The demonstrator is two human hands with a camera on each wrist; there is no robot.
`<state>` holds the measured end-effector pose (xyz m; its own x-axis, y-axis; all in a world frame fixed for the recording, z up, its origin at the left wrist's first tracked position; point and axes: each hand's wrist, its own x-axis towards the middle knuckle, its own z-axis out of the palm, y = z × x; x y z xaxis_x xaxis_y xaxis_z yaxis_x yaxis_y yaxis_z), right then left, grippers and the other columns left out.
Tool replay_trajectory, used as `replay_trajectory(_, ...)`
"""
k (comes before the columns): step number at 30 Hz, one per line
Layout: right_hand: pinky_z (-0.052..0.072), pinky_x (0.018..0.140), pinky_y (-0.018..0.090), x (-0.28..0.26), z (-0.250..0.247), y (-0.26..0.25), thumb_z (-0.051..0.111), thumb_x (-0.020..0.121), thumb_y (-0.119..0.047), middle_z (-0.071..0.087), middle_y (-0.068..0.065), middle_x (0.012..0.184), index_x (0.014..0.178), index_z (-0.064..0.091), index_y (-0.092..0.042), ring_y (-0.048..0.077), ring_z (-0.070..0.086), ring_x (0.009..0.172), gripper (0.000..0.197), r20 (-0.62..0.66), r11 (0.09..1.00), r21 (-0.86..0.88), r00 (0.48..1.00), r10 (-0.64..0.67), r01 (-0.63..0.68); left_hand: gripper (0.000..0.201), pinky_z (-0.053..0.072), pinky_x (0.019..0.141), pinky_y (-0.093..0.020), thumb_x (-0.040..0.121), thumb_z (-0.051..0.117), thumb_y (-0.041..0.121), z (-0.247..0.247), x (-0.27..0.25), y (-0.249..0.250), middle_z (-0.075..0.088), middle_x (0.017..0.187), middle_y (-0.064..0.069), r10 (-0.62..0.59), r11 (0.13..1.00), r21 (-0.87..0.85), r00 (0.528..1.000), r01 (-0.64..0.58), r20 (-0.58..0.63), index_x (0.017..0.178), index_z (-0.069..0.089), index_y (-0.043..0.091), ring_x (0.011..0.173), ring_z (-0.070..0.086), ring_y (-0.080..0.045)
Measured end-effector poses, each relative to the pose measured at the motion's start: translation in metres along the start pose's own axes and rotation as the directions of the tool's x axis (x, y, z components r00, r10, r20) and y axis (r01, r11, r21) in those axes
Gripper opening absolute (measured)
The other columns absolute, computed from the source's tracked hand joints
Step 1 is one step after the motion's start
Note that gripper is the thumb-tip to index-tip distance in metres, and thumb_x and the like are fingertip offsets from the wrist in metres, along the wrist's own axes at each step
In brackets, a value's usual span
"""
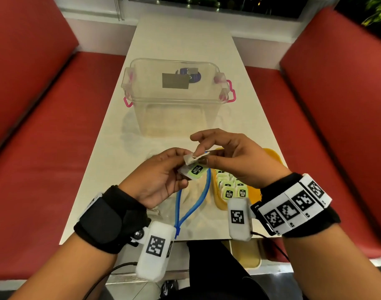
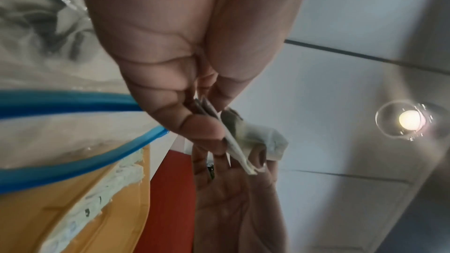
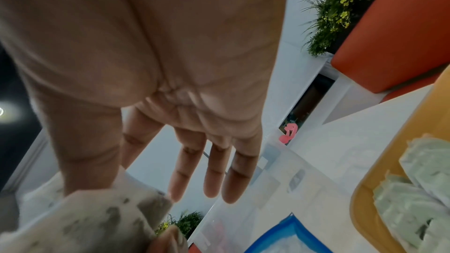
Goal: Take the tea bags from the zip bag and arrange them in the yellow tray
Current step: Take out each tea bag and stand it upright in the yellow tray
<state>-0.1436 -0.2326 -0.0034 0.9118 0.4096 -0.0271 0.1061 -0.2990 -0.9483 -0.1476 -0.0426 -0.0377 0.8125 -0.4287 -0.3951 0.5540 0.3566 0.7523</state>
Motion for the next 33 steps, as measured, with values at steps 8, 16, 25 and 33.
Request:
replay_trajectory(8,0.045,0.104,0.04,0.0,-0.001,-0.001,0.058,0.082,-0.013,0.063,-0.004,0.12,0.093,0.073,-0.021,0.007,0.056,0.117,0.021,0.009,0.997,-0.049,0.998,0.058,-0.058,0.018,0.052,0.05,-0.017,0.085,0.061,0.013,0.0,0.002,-0.002,0.065,0.086,-0.009,0.097,0.995,0.031,0.995,-0.097,-0.021,0.103,0.058,0.013,0.056,0.058,-0.008)
replay_trajectory(16,0.054,0.062,0.027,0.01,-0.005,0.0,0.071,0.084,-0.026,0.068,0.008,0.08,0.098,0.061,-0.004,0.015,0.068,0.068,0.028,-0.221,0.978,-0.039,0.956,0.192,-0.206,0.017,0.056,0.064,-0.022,0.092,0.054,0.001,0.011,0.015,-0.008,0.058,0.108,-0.016,0.328,0.943,0.088,0.939,-0.32,-0.103,0.103,0.059,0.013,0.084,0.068,-0.02)
replay_trajectory(25,0.049,0.052,0.02,0.004,-0.019,0.006,0.068,0.085,-0.007,0.072,0.017,0.078,0.09,0.069,-0.006,0.015,0.067,0.061,0.005,-0.324,0.975,-0.127,0.936,0.135,-0.185,0.024,0.057,0.064,-0.023,0.085,0.066,0.001,0.015,0.026,-0.02,0.061,0.103,-0.014,0.34,0.895,0.325,0.939,-0.306,-0.053,0.106,0.055,0.003,0.079,0.07,-0.019)
replay_trajectory(33,0.055,0.056,0.025,-0.003,-0.069,-0.005,0.071,0.084,-0.012,0.072,0.007,0.068,0.086,0.07,-0.011,0.014,0.069,0.059,0.003,-0.33,0.883,-0.406,0.939,0.101,-0.238,0.024,0.059,0.071,-0.03,0.08,0.072,0.007,0.012,0.034,-0.033,0.064,0.106,-0.019,0.294,0.842,0.477,0.956,-0.253,-0.011,0.101,0.061,0.007,0.077,0.07,-0.021)
